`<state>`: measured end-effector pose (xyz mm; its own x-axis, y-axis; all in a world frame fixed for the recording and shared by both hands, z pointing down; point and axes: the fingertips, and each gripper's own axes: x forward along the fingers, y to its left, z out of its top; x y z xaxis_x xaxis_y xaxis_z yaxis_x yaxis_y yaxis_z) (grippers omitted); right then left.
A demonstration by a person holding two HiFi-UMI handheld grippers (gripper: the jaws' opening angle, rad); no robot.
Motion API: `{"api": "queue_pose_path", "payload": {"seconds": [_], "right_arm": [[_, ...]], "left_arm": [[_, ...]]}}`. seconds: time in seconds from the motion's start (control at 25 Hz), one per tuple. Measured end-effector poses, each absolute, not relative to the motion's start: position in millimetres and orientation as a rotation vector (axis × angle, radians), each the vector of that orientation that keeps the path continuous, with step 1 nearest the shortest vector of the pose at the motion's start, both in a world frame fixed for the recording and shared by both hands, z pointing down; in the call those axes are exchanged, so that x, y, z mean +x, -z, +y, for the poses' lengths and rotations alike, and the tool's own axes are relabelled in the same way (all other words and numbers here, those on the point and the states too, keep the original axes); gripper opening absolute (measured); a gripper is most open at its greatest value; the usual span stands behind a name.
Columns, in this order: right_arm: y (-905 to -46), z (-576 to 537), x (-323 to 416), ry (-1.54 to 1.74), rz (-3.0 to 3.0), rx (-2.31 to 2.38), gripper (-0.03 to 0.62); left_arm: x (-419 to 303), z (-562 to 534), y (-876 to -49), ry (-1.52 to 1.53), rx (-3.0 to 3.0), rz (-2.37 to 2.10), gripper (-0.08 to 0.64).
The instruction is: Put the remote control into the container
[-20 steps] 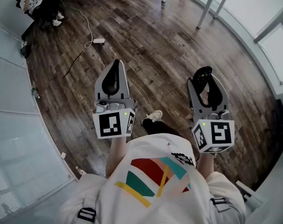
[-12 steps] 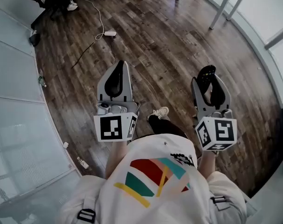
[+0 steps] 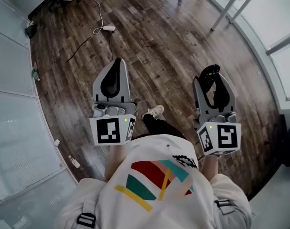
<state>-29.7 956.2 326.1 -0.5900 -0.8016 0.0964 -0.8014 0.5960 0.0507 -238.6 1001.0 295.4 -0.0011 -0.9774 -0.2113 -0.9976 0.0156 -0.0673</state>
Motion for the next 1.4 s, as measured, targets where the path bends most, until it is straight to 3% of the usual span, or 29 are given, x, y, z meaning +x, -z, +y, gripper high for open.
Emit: {"api": "queue_pose_path", "payload": {"seconds": [0.48,0.8,1.4], "right_arm": [[-306.2,958.6,1.3,0.046,-2.751,1.407,0.249],[-306.9,921.0,40.6,-0.004,-2.722,1.552,0.249],[-327.8,707.3,52.8,-0.003,-2.686,1.667,0.249]], "left_arm": [[-199.4,998.6,-289.3,-0.117,-2.075,2.046,0.003],[-164.4,941.8,-305.9,-0.049,-2.196,1.963,0.003],[-179.5,701.8,-297.2,-0.101,-2.151,1.912,0.003]]}}
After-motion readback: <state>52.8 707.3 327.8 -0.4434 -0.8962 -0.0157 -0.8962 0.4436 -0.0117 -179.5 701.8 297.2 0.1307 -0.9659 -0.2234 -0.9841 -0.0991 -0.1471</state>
